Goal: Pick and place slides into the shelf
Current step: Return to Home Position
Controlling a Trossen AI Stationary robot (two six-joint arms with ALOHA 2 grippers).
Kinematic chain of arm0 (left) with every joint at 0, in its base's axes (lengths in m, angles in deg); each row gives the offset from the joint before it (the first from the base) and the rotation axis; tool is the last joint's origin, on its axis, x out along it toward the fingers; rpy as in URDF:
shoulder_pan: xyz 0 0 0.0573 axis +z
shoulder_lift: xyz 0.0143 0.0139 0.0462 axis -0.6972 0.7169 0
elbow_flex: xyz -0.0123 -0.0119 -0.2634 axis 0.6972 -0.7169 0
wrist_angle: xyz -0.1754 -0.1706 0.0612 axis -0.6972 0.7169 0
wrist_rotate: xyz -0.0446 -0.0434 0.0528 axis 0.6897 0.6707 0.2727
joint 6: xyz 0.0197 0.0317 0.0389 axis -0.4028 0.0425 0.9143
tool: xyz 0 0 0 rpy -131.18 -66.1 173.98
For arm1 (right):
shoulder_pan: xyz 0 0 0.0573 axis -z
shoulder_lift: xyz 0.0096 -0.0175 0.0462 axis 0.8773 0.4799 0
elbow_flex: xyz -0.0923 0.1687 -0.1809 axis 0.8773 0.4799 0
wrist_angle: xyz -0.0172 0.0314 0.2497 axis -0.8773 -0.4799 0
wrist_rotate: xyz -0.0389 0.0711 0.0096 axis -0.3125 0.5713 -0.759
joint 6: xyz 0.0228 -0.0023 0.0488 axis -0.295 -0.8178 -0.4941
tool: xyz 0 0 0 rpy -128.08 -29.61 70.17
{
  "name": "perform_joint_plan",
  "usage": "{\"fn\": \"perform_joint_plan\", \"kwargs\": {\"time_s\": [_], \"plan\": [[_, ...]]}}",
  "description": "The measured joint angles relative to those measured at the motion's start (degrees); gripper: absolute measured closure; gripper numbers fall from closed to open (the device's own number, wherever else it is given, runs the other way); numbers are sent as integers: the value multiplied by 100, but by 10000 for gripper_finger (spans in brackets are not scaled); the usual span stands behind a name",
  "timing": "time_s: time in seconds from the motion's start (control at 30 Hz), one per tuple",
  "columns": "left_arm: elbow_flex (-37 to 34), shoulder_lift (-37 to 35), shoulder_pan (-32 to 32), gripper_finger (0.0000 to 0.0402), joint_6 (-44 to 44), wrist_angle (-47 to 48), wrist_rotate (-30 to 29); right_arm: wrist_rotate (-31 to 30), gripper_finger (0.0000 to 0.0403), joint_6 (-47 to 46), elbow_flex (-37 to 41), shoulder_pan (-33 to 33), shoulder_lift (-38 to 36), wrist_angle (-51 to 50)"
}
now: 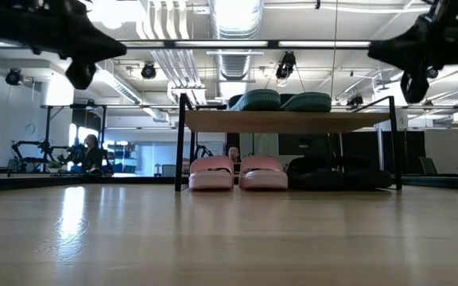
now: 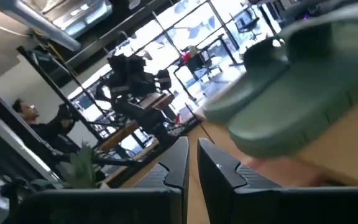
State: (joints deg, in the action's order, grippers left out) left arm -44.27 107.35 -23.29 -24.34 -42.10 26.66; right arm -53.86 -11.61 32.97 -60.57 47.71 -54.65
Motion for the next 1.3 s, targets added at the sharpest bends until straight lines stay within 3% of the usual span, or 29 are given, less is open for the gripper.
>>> {"fn": "perform_joint_plan", "kwargs": {"time_s": [0.3, 0.57, 0.8, 0.93, 1.2, 1.3], "plan": [[-574, -2086, -2, 386, -259, 1240, 149, -485, 376, 118, 672, 0, -419, 826], [-509, -1619, -4, 386, -144, 1925, 249, -456, 376, 248, 662, -13, -387, 1000], [-1162, -1883, -4, 386, -44, 1182, 178, -469, 376, 172, 695, -26, -240, 53], [-1537, -1935, -4, 386, -40, 1281, 173, -444, 376, 111, 677, -26, -97, 26], [-1570, -1619, -4, 386, -35, 909, 167, -485, 376, 2403, 670, -26, 247, -5], [-1570, -1541, -6, 386, -37, 925, 170, -486, 376, 2772, 670, -26, 324, -3]]}}
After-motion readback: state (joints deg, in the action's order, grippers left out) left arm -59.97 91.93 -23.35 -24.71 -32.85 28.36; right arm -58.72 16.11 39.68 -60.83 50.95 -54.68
